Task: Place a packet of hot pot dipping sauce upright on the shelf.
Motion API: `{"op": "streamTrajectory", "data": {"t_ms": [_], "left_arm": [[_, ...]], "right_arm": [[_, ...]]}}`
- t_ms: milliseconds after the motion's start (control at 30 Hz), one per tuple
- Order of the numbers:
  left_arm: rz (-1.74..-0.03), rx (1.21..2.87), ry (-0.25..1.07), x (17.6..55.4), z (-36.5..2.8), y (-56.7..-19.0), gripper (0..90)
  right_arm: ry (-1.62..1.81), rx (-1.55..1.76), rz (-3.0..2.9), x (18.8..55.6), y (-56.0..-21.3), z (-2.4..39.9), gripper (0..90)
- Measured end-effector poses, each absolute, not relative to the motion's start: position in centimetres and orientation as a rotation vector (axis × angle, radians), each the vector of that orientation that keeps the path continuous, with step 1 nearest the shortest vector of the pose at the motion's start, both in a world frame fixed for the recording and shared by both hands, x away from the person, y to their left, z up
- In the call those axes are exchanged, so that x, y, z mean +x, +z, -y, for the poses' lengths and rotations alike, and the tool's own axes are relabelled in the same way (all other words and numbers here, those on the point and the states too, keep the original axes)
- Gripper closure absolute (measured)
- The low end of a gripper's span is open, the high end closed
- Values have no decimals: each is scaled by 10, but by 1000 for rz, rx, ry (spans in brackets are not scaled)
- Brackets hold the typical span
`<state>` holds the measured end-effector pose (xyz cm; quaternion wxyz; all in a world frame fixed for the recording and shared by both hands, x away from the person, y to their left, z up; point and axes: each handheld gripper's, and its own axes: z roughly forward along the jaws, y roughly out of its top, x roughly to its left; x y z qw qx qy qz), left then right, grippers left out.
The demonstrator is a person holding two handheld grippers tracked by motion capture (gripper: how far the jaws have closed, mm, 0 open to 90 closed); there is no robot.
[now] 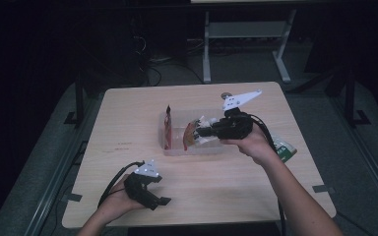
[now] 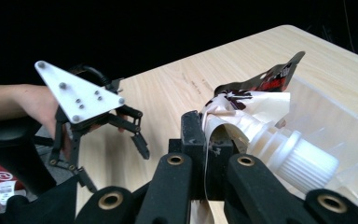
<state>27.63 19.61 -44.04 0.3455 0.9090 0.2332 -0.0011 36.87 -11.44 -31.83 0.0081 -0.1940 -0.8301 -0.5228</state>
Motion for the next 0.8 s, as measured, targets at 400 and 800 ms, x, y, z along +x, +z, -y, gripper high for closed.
{"op": "streamTrajectory", "data": {"t_ms": [400,800], "left_arm": [[-595,2365,-12,277,-196,-441,136],[-598,2358,-18,278,-196,-442,136]], "right_arm": [[-1616,-645,2606,388,-327,105,896],[-1588,-675,2605,401,-339,100,895]]}}
